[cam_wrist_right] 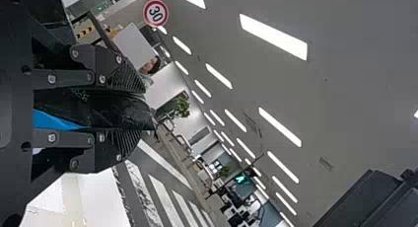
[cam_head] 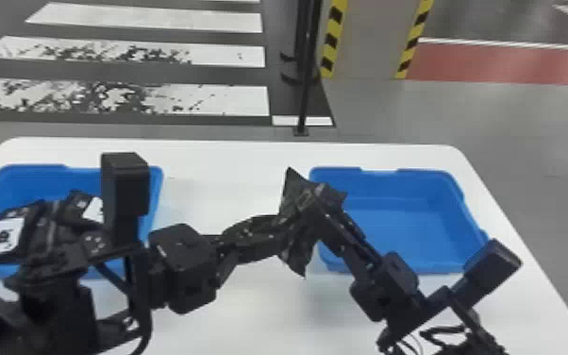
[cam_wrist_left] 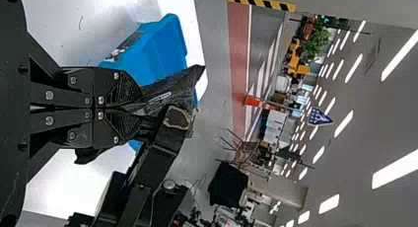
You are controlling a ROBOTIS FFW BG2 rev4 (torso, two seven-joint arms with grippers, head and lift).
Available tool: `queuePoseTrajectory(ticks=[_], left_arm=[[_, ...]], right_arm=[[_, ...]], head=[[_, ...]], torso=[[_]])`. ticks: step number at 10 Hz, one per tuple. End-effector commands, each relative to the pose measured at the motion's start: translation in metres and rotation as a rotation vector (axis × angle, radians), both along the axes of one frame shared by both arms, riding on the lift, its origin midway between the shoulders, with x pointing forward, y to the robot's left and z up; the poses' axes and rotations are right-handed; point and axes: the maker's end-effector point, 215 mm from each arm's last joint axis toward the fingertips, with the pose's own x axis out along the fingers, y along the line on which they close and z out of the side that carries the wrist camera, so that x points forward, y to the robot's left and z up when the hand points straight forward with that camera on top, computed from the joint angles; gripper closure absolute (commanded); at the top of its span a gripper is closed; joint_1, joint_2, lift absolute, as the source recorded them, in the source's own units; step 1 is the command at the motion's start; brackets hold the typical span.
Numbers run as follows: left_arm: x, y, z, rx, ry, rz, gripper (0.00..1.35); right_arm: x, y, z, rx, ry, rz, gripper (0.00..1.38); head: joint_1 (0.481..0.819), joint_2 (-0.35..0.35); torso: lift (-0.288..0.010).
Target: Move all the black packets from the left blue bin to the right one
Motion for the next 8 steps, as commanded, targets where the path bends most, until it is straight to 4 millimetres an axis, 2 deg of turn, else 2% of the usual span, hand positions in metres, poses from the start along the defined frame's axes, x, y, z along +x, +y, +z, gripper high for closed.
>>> queuePoseTrajectory(ticks=[1,2,3,4,5,7,8], left_arm=[[0.0,0.0,-0.001,0.002,0.002,0.0,1.22],[-0.001,0.0,-0.001,-0.001,0.005,0.0,1.21],[-0.003,0.001,-0.008,-0.02,0.036,0.007,0.96],[0.0,0.011,-0.013,-0.025,0.049,0.036,0.4],[0.0,0.017,-0.015,-0.03,0.05,0.051,0.06],[-0.002,0.033,-0.018,-0.037,0.056,0.085,0.17],[-0.003,0.041,-0.02,-0.038,0.064,0.099,0.18]], right_arm=[[0.002,-0.007,0.008,0.006,-0.037,-0.032,1.28],[0.002,-0.007,0.009,0.008,-0.041,-0.036,1.28],[0.002,-0.008,0.011,0.009,-0.045,-0.037,1.28],[0.006,-0.012,0.014,0.005,-0.053,-0.044,1.28],[0.014,-0.024,0.013,-0.013,-0.059,-0.066,1.28],[0.041,-0.07,0.007,-0.113,-0.079,-0.152,1.28],[0.059,-0.099,-0.003,-0.194,-0.072,-0.203,1.28]], head=[[0.695,-0.089],[0.695,-0.096],[0.695,-0.1],[0.695,-0.1],[0.695,-0.096],[0.695,-0.102],[0.695,-0.12]], torso=[[-0.185],[-0.185],[-0.185],[-0.185],[-0.185],[-0.185],[-0.185]])
